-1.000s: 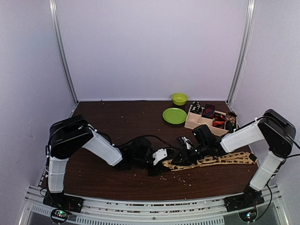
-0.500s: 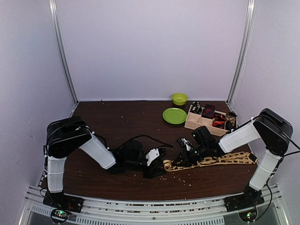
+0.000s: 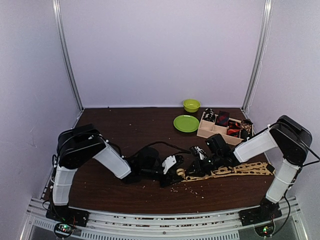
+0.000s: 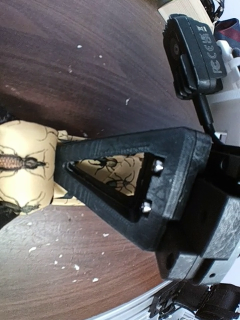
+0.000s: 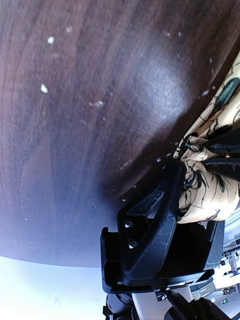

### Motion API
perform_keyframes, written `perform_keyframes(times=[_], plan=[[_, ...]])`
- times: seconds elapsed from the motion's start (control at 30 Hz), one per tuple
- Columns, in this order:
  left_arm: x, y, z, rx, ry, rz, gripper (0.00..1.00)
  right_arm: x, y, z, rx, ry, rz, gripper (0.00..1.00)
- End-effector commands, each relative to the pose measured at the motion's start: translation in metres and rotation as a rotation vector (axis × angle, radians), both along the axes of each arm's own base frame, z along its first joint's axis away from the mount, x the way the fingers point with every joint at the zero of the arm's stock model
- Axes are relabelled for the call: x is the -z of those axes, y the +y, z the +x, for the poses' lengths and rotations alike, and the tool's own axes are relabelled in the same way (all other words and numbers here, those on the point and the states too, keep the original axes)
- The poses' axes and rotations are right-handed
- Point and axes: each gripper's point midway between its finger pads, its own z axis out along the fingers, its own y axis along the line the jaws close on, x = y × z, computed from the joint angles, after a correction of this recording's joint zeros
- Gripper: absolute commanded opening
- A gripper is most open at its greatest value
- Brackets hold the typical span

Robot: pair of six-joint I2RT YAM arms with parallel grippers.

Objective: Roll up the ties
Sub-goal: Roll the tie at the center of the board.

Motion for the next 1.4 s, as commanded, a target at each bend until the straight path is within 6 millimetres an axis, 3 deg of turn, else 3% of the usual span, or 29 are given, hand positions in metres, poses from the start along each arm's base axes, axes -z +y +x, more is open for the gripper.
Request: perform_keyframes(times=[0.0, 0.1, 0.37, 0.63, 0.77, 0.97, 1.13, 1.37], plan=[[0.014, -0.026, -0.010, 0.047, -0.009, 0.028, 0.39, 0.047, -0.024, -0.018, 0.036, 0.081, -0.170, 0.00], [0.026, -0.022, -0.010, 0.039, -0.002, 0.066, 0.43, 0.046, -0.023, -0.018, 0.035, 0.078, -0.167, 0.00], [0.023, -0.014, -0.025, 0.087, 0.021, 0.039, 0.47, 0.046, -0.021, -0.018, 0.040, 0.083, -0.159, 0.00], [0.008, 0.004, -0.023, 0.036, 0.028, 0.019, 0.48, 0.040, 0.008, -0.028, 0.025, 0.091, -0.095, 0.00], [0.007, 0.014, -0.022, 0.028, 0.046, 0.023, 0.49, 0.044, 0.013, -0.029, 0.050, 0.112, -0.073, 0.00], [0.017, 0.017, -0.020, 0.038, 0.021, 0.088, 0.38, 0.041, 0.015, -0.029, 0.045, 0.111, -0.064, 0.00], [0.029, 0.031, -0.014, 0.017, -0.019, 0.235, 0.34, 0.019, 0.015, -0.026, 0.024, 0.064, -0.052, 0.13], [0.047, 0.049, -0.018, 0.028, -0.010, 0.379, 0.33, -0.032, 0.024, -0.020, 0.019, -0.014, 0.066, 0.28]])
